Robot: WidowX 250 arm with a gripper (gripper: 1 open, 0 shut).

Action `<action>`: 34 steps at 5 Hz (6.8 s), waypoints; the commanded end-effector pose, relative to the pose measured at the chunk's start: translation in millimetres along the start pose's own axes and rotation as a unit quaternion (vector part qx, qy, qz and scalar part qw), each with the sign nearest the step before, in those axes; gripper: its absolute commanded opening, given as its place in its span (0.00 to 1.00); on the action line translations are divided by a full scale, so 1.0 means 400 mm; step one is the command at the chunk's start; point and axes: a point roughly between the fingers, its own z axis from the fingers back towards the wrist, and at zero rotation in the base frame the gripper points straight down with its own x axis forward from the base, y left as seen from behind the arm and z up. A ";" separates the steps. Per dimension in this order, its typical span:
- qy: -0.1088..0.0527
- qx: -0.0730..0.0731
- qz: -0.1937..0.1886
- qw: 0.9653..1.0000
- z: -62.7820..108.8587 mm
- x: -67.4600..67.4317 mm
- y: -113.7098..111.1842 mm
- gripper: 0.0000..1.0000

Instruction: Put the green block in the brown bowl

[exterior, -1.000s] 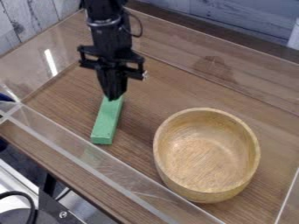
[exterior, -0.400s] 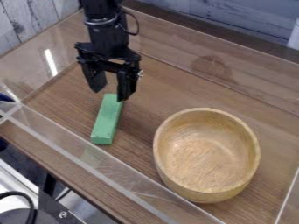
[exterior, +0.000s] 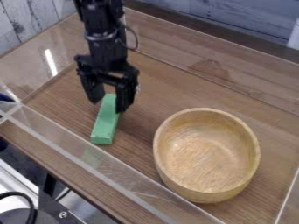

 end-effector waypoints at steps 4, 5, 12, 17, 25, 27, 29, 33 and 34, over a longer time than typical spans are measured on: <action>-0.015 0.010 0.009 1.000 -0.026 0.019 0.015 0.00; -0.016 0.008 0.010 1.000 -0.014 0.019 0.011 0.00; -0.023 -0.002 0.012 1.000 0.050 0.017 -0.013 0.00; -0.036 0.009 0.002 0.999 0.053 0.035 -0.033 1.00; -0.021 0.024 0.008 0.999 -0.025 0.032 -0.020 0.00; -0.026 0.020 0.008 0.999 0.009 0.035 -0.033 0.00; -0.052 0.009 0.005 0.999 0.117 0.060 -0.098 0.00; -0.044 -0.014 -0.070 0.996 0.130 0.022 -0.404 0.00; -0.038 -0.013 -0.085 0.996 0.116 -0.009 -0.425 0.00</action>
